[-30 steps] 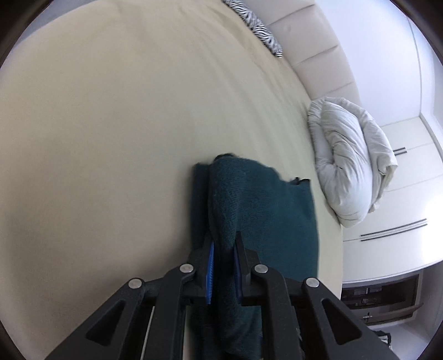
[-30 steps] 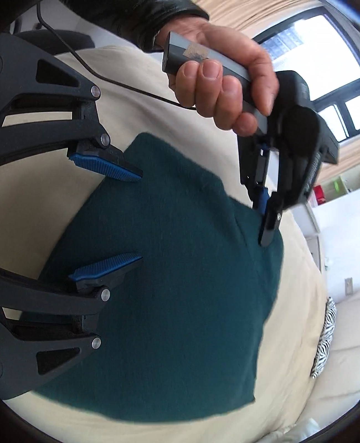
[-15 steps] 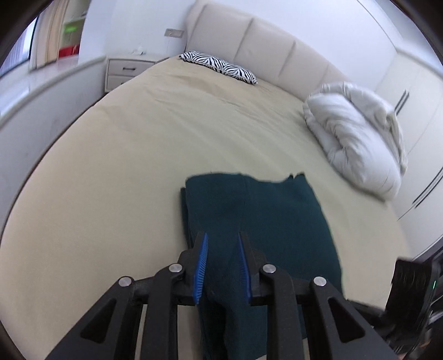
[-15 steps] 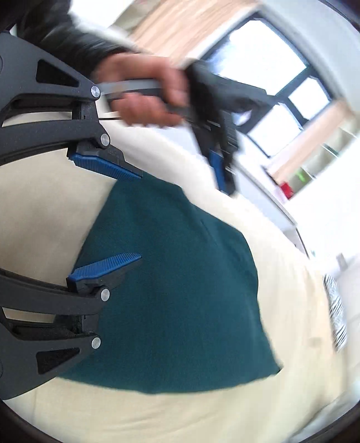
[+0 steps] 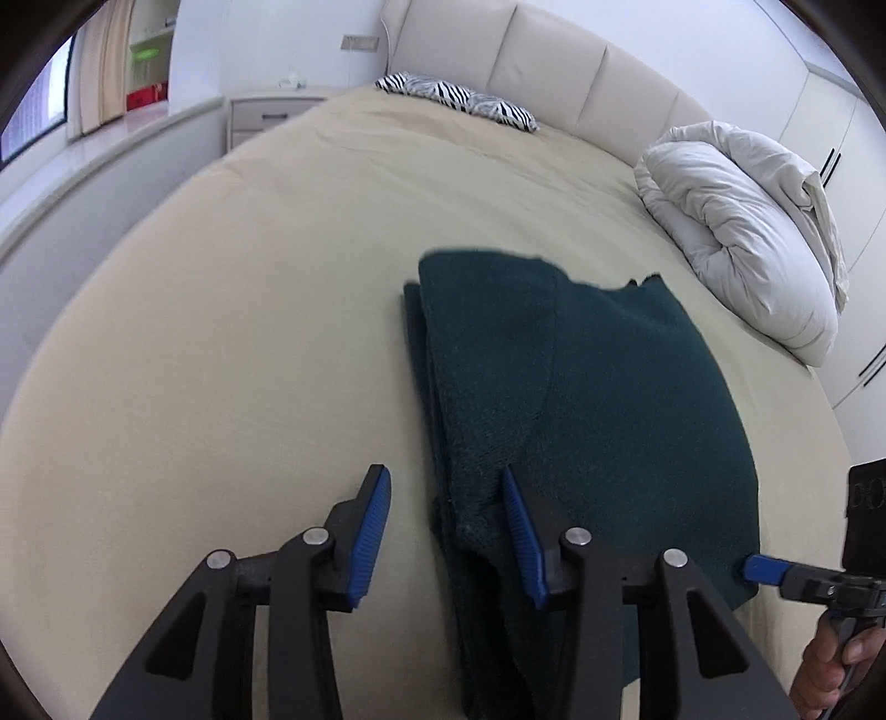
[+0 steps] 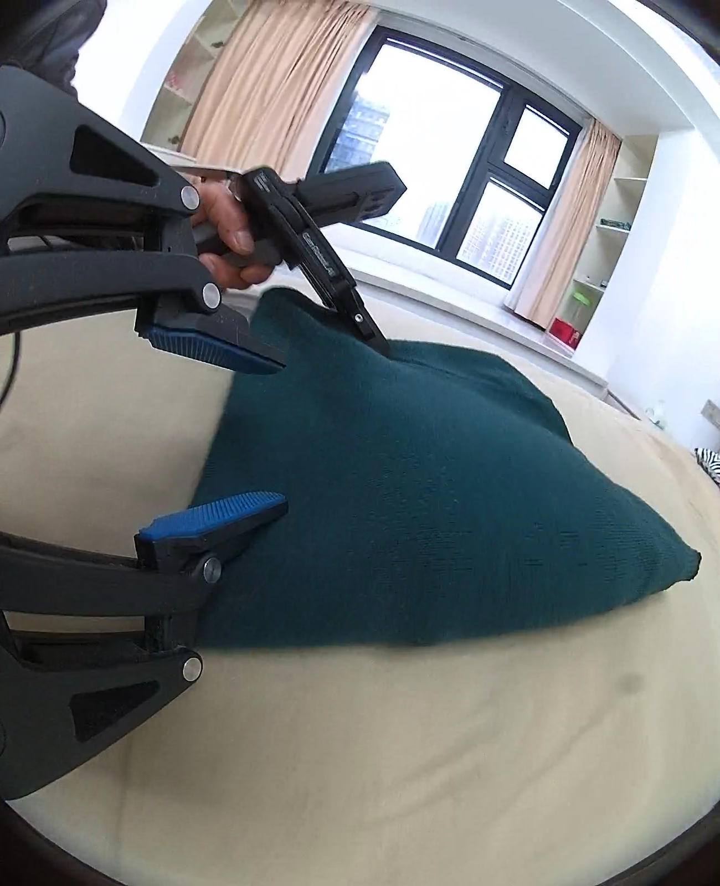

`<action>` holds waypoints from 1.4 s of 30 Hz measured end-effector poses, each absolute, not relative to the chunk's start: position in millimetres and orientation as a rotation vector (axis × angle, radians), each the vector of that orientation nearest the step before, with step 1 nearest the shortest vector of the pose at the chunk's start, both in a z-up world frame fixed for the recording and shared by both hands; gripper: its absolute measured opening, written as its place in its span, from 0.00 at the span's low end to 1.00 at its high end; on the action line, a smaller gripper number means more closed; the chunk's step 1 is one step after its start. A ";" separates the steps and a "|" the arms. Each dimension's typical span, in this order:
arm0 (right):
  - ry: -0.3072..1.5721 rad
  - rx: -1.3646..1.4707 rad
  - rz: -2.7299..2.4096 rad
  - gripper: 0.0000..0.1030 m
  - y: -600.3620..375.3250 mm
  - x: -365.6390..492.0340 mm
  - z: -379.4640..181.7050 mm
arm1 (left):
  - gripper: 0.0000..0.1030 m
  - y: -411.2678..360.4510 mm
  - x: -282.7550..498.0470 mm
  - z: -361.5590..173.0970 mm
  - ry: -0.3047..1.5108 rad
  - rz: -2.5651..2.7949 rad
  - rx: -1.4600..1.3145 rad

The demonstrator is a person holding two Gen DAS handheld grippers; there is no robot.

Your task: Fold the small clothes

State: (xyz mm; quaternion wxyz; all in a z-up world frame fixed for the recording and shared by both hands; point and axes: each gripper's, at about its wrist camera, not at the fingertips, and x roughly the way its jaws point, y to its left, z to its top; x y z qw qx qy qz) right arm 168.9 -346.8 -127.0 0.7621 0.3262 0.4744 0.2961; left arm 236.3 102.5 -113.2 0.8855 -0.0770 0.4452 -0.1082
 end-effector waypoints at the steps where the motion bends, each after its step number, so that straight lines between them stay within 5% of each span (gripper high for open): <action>1: 1.014 0.684 0.652 0.44 -344.0 175.8 -120.2 | 0.41 94.8 234.2 -104.3 0.899 -0.202 -0.136; 6: 0.943 0.682 0.670 0.44 -354.1 216.6 -88.4 | 0.40 65.2 231.8 -65.4 0.796 -0.218 -0.050; 13: 0.982 0.808 0.609 0.44 -338.8 309.3 -96.4 | 0.40 32.2 283.9 -117.6 0.962 -0.227 0.010; 23: 0.984 0.943 0.412 0.43 -375.4 388.6 -137.2 | 0.41 38.8 288.9 -128.6 0.979 -0.274 -0.022; 34: 0.874 1.000 0.427 0.45 -418.2 346.2 -128.4 | 0.41 41.0 285.0 -132.6 0.962 -0.277 -0.017; 42: 1.003 0.792 0.798 0.45 -301.0 266.9 -114.8 | 0.41 43.0 285.9 -133.2 0.961 -0.280 -0.027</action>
